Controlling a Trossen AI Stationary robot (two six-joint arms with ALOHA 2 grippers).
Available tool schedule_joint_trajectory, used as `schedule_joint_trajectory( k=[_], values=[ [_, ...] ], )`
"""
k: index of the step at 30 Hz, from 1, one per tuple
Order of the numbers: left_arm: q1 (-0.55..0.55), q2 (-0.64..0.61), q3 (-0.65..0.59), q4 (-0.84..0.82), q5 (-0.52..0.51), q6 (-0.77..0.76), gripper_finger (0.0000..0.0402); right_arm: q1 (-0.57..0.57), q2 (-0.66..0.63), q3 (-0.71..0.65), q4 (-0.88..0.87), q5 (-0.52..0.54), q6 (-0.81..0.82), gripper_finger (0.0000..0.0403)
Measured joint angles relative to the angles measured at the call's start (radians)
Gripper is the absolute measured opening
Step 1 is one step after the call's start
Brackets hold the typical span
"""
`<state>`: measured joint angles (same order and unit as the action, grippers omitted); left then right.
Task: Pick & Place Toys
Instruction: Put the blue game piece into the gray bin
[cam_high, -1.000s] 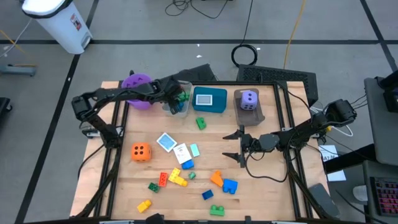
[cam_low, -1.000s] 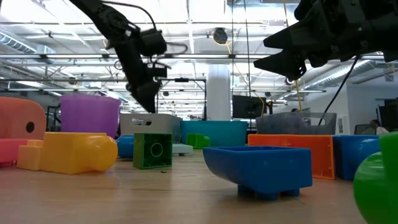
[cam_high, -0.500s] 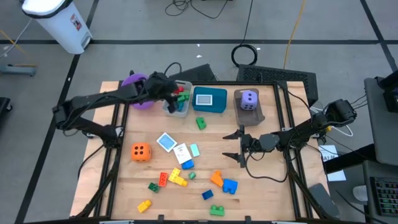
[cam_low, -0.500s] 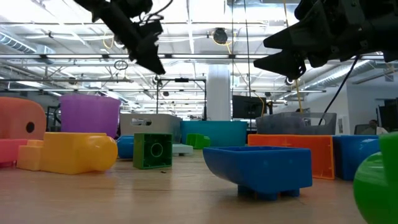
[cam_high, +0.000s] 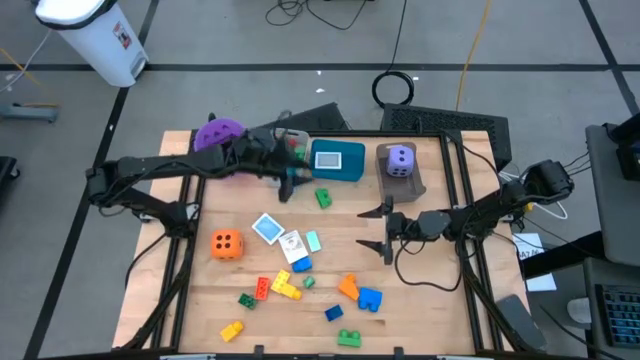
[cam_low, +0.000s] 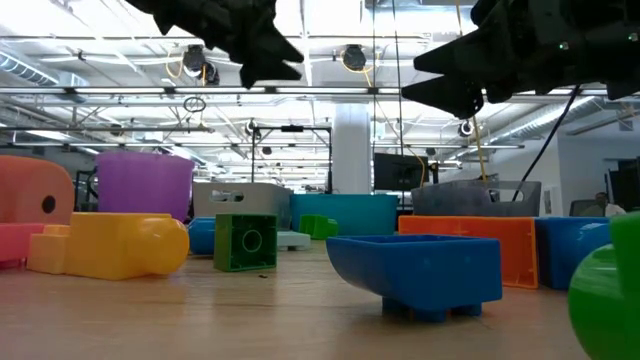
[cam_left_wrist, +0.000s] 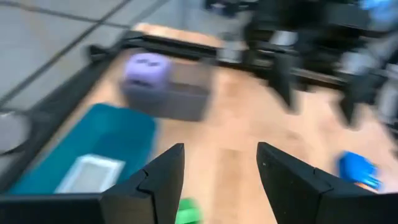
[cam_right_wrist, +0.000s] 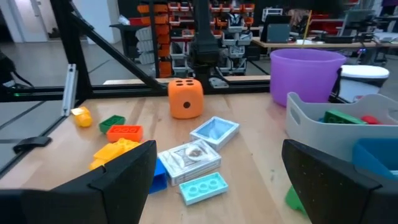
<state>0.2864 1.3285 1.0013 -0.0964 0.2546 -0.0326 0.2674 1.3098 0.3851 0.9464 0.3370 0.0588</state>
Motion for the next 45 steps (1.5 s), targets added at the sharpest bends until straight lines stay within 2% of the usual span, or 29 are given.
schedule_joint_trajectory(
  k=[6,10,12,16,19,22,27,30,35,39,45],
  values=[
    [-0.161,0.001,-0.141,0.249,0.005,0.001,0.0209,-0.040,0.000,0.000,-0.001,-0.002,-0.032,0.0338],
    [-0.268,0.001,-0.241,0.409,-0.085,0.003,0.0209,-0.076,0.000,0.000,-0.001,-0.084,-0.045,0.0338],
    [-0.314,0.001,-0.272,0.435,-0.154,0.005,0.0209,-0.097,0.000,0.000,-0.001,-0.131,-0.034,0.0338],
    [-0.395,0.001,-0.294,0.429,-0.273,0.025,0.0209,-0.127,0.000,0.000,-0.009,-0.133,-0.019,0.0338],
    [-0.447,0.015,-0.294,0.431,-0.329,0.040,0.0209,-0.139,0.000,0.007,-0.036,-0.133,-0.021,0.0338],
    [-0.489,0.029,-0.295,0.465,-0.349,0.071,0.0209,-0.135,0.000,0.066,-0.142,-0.133,-0.010,0.0338],
    [-0.524,0.048,-0.293,0.499,-0.354,0.139,0.0209,-0.065,0.000,0.233,-0.405,-0.131,-0.022,0.0338],
    [-0.522,0.051,-0.295,0.493,-0.352,0.141,0.0209,-0.001,0.000,0.313,-0.524,-0.086,-0.022,0.0338],
    [-0.518,0.058,-0.294,0.479,-0.335,0.142,0.0209,0.113,0.000,0.344,-0.579,0.015,-0.013,0.0338],
    [-0.518,0.058,-0.294,0.469,-0.307,0.142,0.0209,0.182,0.001,0.344,-0.621,0.070,0.093,0.0338],
    [-0.518,0.058,-0.294,0.436,-0.303,0.142,0.0209,0.248,0.106,0.359,-0.624,0.106,0.196,0.0338]
  ],
)
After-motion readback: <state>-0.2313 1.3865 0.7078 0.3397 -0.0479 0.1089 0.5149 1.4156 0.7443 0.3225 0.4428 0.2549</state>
